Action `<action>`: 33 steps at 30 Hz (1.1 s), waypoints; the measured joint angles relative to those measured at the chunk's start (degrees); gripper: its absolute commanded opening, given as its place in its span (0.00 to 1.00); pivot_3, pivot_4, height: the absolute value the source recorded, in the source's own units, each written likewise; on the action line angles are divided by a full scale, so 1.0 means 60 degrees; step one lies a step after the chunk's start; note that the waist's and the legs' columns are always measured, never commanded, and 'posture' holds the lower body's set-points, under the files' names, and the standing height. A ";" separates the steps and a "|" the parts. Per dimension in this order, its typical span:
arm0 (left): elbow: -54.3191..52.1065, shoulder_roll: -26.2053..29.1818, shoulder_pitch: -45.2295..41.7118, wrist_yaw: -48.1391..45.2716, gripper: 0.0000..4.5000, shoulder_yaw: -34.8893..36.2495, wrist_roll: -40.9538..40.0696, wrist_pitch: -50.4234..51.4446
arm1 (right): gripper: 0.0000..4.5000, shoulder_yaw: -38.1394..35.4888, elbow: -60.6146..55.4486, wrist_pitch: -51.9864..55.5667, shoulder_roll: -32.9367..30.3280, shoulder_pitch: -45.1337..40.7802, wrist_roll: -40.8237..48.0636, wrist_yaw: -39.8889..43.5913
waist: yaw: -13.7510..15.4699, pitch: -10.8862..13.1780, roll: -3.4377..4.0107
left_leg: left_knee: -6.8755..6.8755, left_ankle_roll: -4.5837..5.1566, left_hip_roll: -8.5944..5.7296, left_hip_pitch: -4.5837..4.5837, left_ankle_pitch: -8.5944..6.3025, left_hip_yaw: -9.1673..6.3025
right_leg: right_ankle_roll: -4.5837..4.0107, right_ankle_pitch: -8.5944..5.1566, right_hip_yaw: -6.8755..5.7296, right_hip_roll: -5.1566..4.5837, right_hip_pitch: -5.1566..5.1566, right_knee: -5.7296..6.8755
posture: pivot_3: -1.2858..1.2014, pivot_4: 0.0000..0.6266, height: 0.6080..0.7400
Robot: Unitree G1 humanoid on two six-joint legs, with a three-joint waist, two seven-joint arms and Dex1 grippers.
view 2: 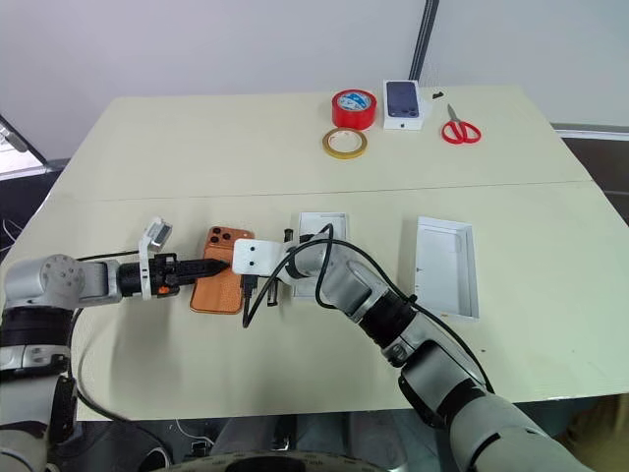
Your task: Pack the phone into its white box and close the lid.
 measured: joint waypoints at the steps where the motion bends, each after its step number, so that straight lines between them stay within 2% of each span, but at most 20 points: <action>1: 0.0002 0.0001 0.0000 -0.0020 0.62 0.0004 -0.0006 0.0002 | 0.00 0.0001 0.0000 -0.0001 0.0001 0.0005 0.0000 -0.0005 | -0.0006 0.0000 0.0000 | 0.0000 0.0000 0.0000 0.0000 0.0000 0.0000 | 0.0000 0.0000 0.0000 -0.0001 0.0000 -0.0001 | 0.52 0.24 1.00; 4: 0.0099 -0.0001 0.0000 -0.0026 0.62 0.0034 -0.0018 0.0006 | 0.00 0.0004 -0.0014 -0.0003 0.0002 0.0018 0.0001 -0.0004 | -0.0014 0.0000 0.0000 | 0.0000 0.0000 0.0000 0.0000 0.0000 0.0000 | 0.0000 0.0000 0.0000 -0.0001 -0.0001 -0.0001 | 0.52 0.24 1.00; 7: 0.0340 -0.0005 -0.0003 -0.0022 0.41 0.0087 -0.0037 0.0034 | 0.00 0.0005 -0.0031 -0.0013 0.0002 0.0031 0.0001 -0.0005 | -0.0033 0.0001 0.0001 | -0.0002 0.0000 0.0000 -0.0001 0.0000 0.0000 | 0.0000 0.0000 0.0000 -0.0001 -0.0002 -0.0003 | 0.52 0.24 1.00; 10: 0.0579 -0.0015 0.0011 -0.0023 0.08 0.0086 -0.0026 0.0048 | 0.00 0.0006 -0.0043 -0.0013 0.0002 0.0031 0.0001 -0.0007 | -0.0038 0.0006 -0.0006 | -0.0004 0.0000 0.0000 -0.0005 0.0000 0.0000 | 0.0000 0.0000 0.0000 -0.0001 -0.0004 -0.0004 | 0.52 0.24 1.00; 11: 0.0586 -0.0077 -0.0012 -0.0274 0.00 0.0190 -0.0299 0.0092 | 0.00 -0.0006 -0.0044 -0.0011 -0.0014 0.0042 0.0001 -0.0010 | -0.0029 0.0004 -0.0008 | -0.0004 0.0000 0.0000 -0.0003 0.0000 0.0000 | 0.0000 0.0000 0.0000 -0.0002 0.0000 -0.0005 | 0.52 0.24 1.00; 18: 0.0680 -0.0066 -0.0033 -0.0236 0.00 0.0183 -0.0322 0.0064 | 0.00 -0.0065 -0.0051 -0.0099 -0.0004 0.0091 0.0026 -0.0186 | -0.0055 0.0005 -0.0006 | -0.0009 0.0000 0.0000 0.0000 -0.0001 0.0000 | -0.0001 0.0000 0.0000 -0.0005 0.0001 -0.0010 | 0.52 0.24 1.00; 21: 0.0804 -0.0148 0.0077 -0.0180 0.00 0.0424 -0.0440 0.0100 | 0.00 -0.0564 -0.0045 -0.0106 0.0064 0.0208 0.0373 -0.0334 | -0.0053 0.0014 -0.0009 | -0.0009 0.0000 -0.0001 -0.0011 -0.0001 0.0000 | -0.0001 0.0000 0.0000 -0.0006 -0.0009 -0.0011 | 0.52 0.24 1.00; 28: 0.1236 -0.0536 -0.0009 0.0531 0.00 0.1592 -0.0873 0.0666 | 0.00 -0.3471 -0.1326 0.0190 -0.0265 0.0503 0.2825 0.0011 | -0.0065 0.0037 -0.0024 | -0.0027 -0.0001 0.0000 -0.0022 -0.0001 0.0000 | 0.0001 0.0000 0.0000 -0.0006 -0.0024 -0.0012 | 0.52 0.24 1.00; 31: 0.1372 -0.0942 -0.0247 0.1083 0.00 0.2274 -0.1084 0.1087 | 0.19 -0.4191 -0.2347 0.0722 -0.1072 0.1328 0.4057 0.0879 | 0.0067 0.0044 -0.0035 | -0.0026 0.0007 -0.0001 -0.0065 -0.0004 -0.0001 | 0.0002 0.0001 -0.0001 -0.0006 -0.0047 -0.0035 | 0.52 0.24 1.00; 33: 0.1107 -0.1284 -0.0279 0.1471 0.00 0.2635 -0.1243 0.1104 | 0.41 -0.4439 -0.2989 0.0766 -0.1812 0.2166 0.4674 0.1591 | 0.0161 0.0046 -0.0040 | -0.0012 0.0010 -0.0001 -0.0139 -0.0006 0.0000 | 0.0004 0.0002 -0.0001 -0.0007 -0.0113 -0.0037 | 0.52 0.24 1.00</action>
